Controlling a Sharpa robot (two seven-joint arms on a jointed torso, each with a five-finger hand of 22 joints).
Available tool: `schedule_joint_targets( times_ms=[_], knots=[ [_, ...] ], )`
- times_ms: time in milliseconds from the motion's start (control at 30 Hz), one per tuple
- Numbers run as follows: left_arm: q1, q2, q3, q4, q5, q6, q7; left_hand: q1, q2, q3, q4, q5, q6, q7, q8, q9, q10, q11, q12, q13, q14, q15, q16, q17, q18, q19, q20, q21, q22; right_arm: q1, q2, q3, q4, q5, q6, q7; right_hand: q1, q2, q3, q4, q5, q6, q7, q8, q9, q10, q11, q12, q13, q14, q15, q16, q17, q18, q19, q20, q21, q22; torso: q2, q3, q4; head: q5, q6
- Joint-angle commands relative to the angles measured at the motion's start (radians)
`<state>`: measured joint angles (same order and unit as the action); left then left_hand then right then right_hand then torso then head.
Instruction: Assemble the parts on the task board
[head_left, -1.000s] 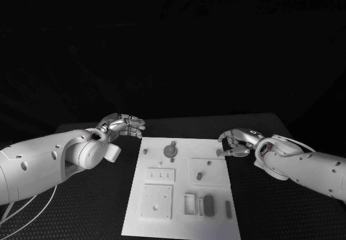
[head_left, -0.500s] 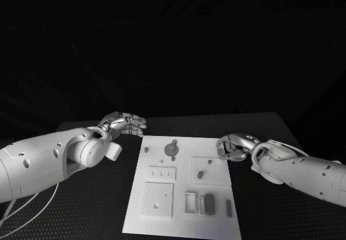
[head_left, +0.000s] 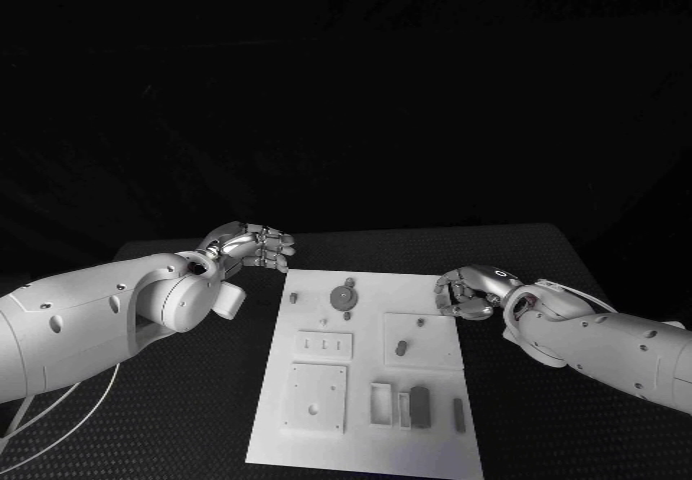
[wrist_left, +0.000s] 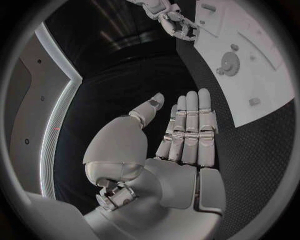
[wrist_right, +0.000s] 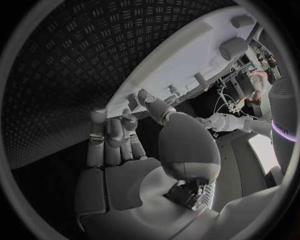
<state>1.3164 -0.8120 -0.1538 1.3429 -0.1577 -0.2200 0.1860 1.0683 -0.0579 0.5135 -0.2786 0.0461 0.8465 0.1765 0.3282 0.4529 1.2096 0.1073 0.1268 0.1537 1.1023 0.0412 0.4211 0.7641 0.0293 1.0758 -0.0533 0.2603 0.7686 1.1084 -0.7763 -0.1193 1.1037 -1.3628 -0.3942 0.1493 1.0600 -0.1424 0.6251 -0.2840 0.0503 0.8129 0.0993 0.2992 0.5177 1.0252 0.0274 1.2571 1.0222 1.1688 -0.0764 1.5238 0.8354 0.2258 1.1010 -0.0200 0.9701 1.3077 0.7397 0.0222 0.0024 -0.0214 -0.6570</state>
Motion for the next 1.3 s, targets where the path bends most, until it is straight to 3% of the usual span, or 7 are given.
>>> schedule_joint_targets(
  times_ms=[33, 367, 767, 1033, 1300],
  knots=[
    [0.0, 0.002, 0.001, 0.003, -0.002, 0.017, 0.011, -0.011, 0.0, -0.005, -0.002, 0.005, -0.003, 0.007, -0.005, -0.001, 0.01, -0.001, -0.006, 0.001, 0.004, 0.0, -0.005, 0.002, 0.02, -0.002, -0.004, -0.006, 0.002, -0.001, 0.002, 0.0, -0.003, 0.004, -0.009, 0.008, 0.001, 0.012, -0.004, 0.0, -0.001, 0.121, 0.032, 0.006, 0.002, 0.002, -0.006, 0.004, -0.002, 0.002, -0.006, 0.004, -0.002, 0.036, 0.006, -0.003, 0.002, 0.015, 0.0, -0.0003, 0.0, 0.0, -0.001],
    [0.0, 0.001, 0.001, 0.003, -0.002, 0.018, 0.009, -0.012, 0.001, -0.005, -0.002, 0.005, -0.003, 0.007, -0.005, -0.001, 0.01, -0.001, -0.007, 0.001, 0.004, 0.0, -0.006, 0.002, 0.02, -0.002, -0.004, -0.006, 0.002, -0.003, 0.006, 0.0, -0.003, 0.004, -0.011, 0.011, 0.002, 0.023, -0.007, -0.002, -0.001, 0.151, 0.021, 0.019, 0.008, 0.009, -0.016, 0.004, -0.004, 0.006, -0.015, 0.006, -0.002, 0.036, 0.01, -0.006, 0.004, 0.016, -0.002, -0.0005, -0.0007, 0.0, -0.005],
    [0.0, -0.001, 0.001, 0.003, -0.003, 0.018, 0.008, -0.011, 0.001, -0.005, -0.003, 0.005, -0.003, 0.007, -0.005, -0.001, 0.01, -0.001, -0.008, 0.002, 0.004, 0.0, -0.007, 0.004, 0.021, -0.002, -0.004, -0.007, 0.002, -0.005, 0.01, 0.0, -0.002, 0.004, -0.02, 0.004, -0.001, 0.017, -0.012, -0.003, -0.001, 0.155, 0.018, 0.018, 0.01, 0.013, -0.02, 0.003, -0.005, 0.007, -0.019, 0.007, -0.003, 0.036, 0.011, -0.007, 0.004, 0.016, -0.001, -0.0013, 0.0002, 0.0, -0.005],
    [0.0, -0.003, 0.001, 0.005, -0.003, 0.018, 0.007, -0.011, 0.0, -0.005, -0.003, 0.005, -0.004, 0.007, -0.005, -0.002, 0.009, -0.001, -0.008, 0.002, 0.005, 0.0, -0.008, 0.004, 0.021, -0.002, -0.004, -0.007, 0.002, -0.01, 0.018, 0.0, -0.005, 0.009, -0.02, -0.012, -0.014, -0.021, -0.016, 0.004, -0.001, 0.088, 0.042, -0.025, -0.005, -0.005, 0.002, -0.005, -0.005, -0.003, -0.001, 0.003, -0.004, 0.036, 0.006, -0.004, -0.003, 0.014, -0.002, -0.0003, 0.0003, -0.001, -0.007],
    [0.0, -0.004, 0.001, 0.006, -0.006, 0.019, 0.004, -0.01, -0.001, -0.006, -0.003, 0.005, -0.005, 0.008, -0.006, -0.002, 0.009, 0.0, -0.009, 0.002, 0.005, 0.0, -0.009, 0.006, 0.021, -0.002, -0.004, -0.008, 0.003, -0.015, 0.023, 0.0, -0.01, 0.012, -0.025, -0.016, -0.019, -0.029, -0.015, 0.007, -0.001, 0.068, 0.051, -0.037, -0.008, -0.014, 0.01, -0.004, -0.003, -0.008, 0.007, 0.004, -0.003, 0.036, 0.003, -0.002, -0.005, 0.014, -0.001, 0.0003, 0.0003, -0.001, -0.008]
  ],
)
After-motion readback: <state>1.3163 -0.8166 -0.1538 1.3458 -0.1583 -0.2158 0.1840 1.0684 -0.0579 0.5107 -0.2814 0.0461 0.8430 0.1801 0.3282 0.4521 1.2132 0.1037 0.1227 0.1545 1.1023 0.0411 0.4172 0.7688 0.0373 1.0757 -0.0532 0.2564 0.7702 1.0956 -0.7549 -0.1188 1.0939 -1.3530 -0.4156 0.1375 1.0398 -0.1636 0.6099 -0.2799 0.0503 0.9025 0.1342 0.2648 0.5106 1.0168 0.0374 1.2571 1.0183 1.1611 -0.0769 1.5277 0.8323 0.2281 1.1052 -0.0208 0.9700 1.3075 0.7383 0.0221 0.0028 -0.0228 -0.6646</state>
